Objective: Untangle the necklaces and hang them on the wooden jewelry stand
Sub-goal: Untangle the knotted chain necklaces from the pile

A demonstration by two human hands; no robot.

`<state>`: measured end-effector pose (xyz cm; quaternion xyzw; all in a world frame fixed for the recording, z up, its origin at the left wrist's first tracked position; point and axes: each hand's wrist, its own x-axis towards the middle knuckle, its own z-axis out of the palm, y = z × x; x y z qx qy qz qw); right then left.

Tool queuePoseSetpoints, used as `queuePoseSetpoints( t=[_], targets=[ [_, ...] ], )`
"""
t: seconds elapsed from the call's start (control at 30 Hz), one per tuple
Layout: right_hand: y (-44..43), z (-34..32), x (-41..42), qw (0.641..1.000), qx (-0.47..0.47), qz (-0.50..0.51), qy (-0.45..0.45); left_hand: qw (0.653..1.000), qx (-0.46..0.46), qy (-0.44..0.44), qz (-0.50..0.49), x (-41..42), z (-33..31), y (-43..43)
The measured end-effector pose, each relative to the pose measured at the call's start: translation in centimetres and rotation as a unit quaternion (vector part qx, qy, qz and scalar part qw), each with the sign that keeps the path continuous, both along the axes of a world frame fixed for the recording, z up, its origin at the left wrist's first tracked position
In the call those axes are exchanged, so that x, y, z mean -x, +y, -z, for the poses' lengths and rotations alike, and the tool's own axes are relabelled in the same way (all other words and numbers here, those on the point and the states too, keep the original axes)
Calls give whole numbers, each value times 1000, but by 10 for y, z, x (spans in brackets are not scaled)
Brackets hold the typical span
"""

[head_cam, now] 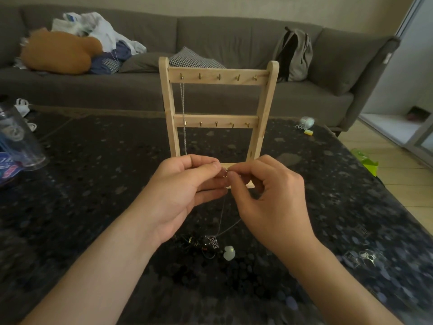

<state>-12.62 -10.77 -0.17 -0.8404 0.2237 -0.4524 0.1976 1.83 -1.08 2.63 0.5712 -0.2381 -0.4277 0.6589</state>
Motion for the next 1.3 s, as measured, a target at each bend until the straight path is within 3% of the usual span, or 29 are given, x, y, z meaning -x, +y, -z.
queuePoseSetpoints(
  t=[0.23,0.63,1.3],
  targets=[
    [-4,5,1,999,40,-6,7,999,-10,-30,-8,2,0,0],
    [-4,8,0,997,70,-6,36,962,-33,-269,-22,7,7,-2],
    [0,9,1,993,117,21,17,970,-47,-234,-36,12,6,-2]
  ],
)
